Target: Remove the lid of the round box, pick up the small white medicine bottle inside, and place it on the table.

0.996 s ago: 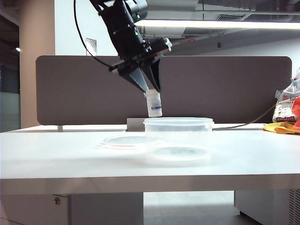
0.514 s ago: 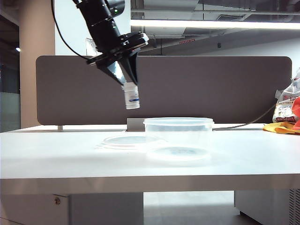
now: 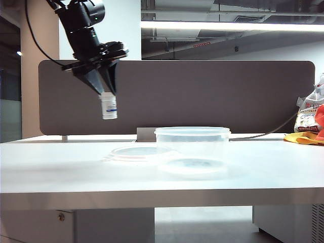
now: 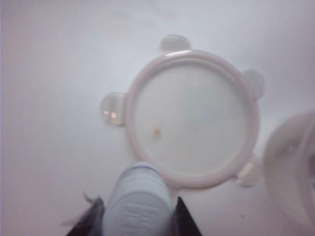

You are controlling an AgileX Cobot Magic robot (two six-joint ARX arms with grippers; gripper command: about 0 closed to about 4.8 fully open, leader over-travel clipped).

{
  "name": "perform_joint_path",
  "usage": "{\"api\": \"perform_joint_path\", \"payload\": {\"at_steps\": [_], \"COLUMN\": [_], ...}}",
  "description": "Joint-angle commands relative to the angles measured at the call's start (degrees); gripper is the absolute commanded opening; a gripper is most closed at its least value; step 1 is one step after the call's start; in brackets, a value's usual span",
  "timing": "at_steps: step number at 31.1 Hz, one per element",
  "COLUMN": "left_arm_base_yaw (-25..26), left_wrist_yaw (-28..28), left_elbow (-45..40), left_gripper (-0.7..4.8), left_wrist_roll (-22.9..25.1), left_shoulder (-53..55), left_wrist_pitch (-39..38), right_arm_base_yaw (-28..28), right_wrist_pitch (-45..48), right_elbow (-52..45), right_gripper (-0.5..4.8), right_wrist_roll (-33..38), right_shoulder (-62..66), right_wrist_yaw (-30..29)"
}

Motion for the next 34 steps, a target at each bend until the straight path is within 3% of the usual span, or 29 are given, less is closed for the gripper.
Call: {"api": "perform_joint_path", "payload": {"at_steps": [1, 6, 34], "left_arm_base_yaw": [1.8, 4.0, 4.2], "left_wrist_yaw": [-1.2, -1.4, -2.5], "left_elbow": [0.3, 0.2, -0.1], "left_gripper": [1.11, 1.11, 1.16], "left_wrist_roll": [0.3, 0.1, 0.3], "left_shoulder": [-0.5, -0.1, 7.6], "left_wrist_pitch": [1.4, 1.8, 0.5], "right_arm_base_yaw": [0.0, 0.0, 0.0], "right_wrist_pitch": [0.7, 0.8, -0.6], "right_elbow": [0.2, 0.2, 0.2], "right_gripper": [-0.08, -0.08, -0.08], "right_wrist_roll": [-0.2, -0.1, -0.1], "right_shoulder": [-0.1, -0.1, -0.1], "right_wrist_yaw": [-0.1, -0.1, -0.1]}}
